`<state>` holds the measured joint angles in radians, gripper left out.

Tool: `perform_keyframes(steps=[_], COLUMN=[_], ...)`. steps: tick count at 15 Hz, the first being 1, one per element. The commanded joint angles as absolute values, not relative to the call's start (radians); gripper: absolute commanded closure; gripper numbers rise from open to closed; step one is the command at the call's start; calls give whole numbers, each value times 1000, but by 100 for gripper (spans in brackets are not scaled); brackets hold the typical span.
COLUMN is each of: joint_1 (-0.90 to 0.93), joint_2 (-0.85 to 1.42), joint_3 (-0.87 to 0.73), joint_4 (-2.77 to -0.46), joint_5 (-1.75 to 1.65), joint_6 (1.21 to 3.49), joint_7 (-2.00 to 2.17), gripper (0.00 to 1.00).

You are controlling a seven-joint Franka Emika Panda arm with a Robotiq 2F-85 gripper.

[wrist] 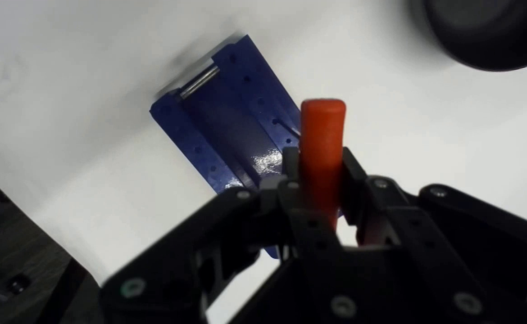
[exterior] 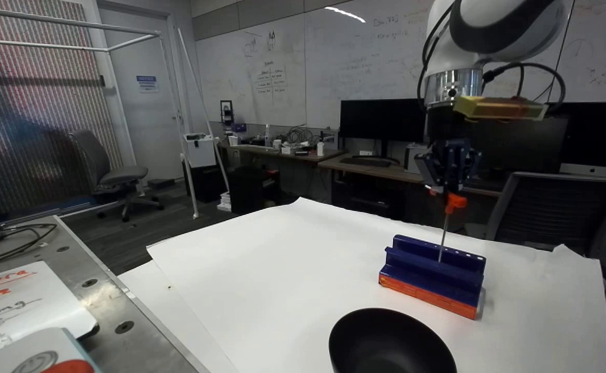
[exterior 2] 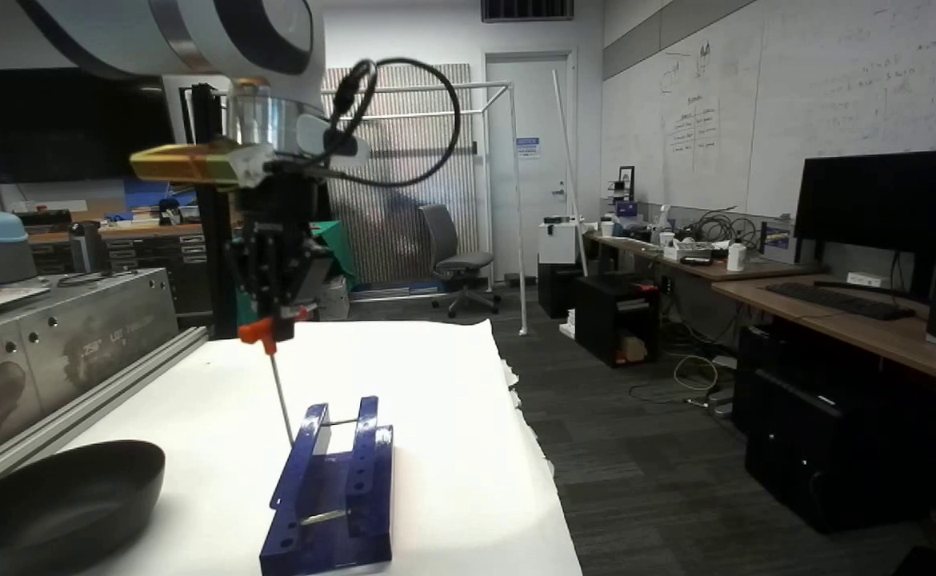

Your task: Put the red object in the bowl

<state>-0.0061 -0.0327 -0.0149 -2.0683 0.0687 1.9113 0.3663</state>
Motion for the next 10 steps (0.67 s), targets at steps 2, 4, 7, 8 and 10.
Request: perform_keyframes(steps=[2, 4, 7, 8, 10], joint_1=[28, 40, 48, 49, 53], joint_2=[-143, -141, -111, -93, -66], joint_3=[19, 19, 18, 14, 21], joint_4=[-2042, -2047, -2083, -2089, -2125], joint_5=[174, 281, 403, 453, 534], joint_6=[1861, 1863, 1873, 1847, 1843], joint_7=[251, 206, 138, 100, 39], gripper=[83, 84, 84, 84, 84])
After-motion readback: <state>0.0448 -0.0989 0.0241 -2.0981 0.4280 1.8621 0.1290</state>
